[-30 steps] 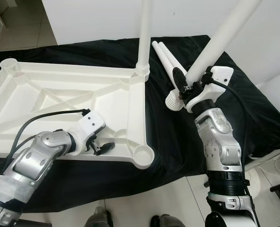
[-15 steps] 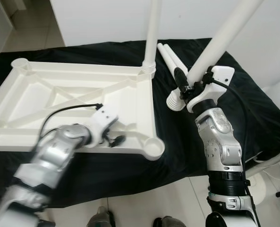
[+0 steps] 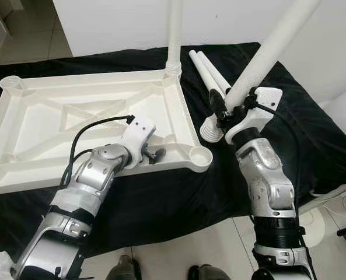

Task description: Building children table

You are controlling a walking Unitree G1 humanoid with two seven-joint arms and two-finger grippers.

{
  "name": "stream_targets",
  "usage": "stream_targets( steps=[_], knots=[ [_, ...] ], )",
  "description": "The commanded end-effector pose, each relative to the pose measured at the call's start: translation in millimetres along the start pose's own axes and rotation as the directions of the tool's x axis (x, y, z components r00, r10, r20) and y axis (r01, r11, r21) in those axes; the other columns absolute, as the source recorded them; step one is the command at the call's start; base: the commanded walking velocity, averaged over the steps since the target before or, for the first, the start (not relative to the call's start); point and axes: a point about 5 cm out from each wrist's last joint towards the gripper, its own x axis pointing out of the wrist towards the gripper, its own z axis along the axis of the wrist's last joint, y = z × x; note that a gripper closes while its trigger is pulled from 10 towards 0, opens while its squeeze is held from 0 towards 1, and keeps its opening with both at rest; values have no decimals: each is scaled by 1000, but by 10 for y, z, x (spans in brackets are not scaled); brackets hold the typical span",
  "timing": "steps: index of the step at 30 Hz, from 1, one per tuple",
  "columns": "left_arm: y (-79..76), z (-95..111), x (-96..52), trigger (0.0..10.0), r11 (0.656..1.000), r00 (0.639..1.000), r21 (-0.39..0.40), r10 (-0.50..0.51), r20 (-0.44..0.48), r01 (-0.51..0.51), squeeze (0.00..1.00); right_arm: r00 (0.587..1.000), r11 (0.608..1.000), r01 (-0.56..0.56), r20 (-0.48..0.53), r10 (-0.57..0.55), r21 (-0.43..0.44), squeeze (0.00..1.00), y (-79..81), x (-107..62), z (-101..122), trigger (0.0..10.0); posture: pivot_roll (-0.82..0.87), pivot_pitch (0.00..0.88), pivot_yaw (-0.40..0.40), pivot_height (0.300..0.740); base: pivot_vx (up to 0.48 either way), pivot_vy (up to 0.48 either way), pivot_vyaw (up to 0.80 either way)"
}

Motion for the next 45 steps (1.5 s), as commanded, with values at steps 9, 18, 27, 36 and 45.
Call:
stream_targets(
  steps=[9,18,27,36,45],
  knots=[
    [115,450,-324,10000,995,943,-88,-10,332,41,0,999,998,-38,4,38,-43,0,-29,-23,-30,10000,-77,99,20,740,0,0,0],
    [107,632,-578,10000,992,880,-98,-23,475,79,0,993,988,-118,-2,119,-100,0,29,-43,-85,10000,-62,82,4,740,0,0,0],
    [-39,513,-751,10000,974,854,-53,-167,493,221,0,982,973,-188,-31,185,-136,0,63,-104,-190,10000,-54,72,-9,740,0,0,0],
    [-144,397,-681,10000,976,877,-155,-61,477,152,0,976,962,-214,-71,205,-171,0,28,-146,-345,10000,-44,75,-16,740,0,0,0],
    [-22,326,-689,10000,976,893,-217,97,439,0,0,982,967,-185,-64,176,-175,0,8,-106,-362,10000,-42,79,-19,740,0,0,0]
  ],
)
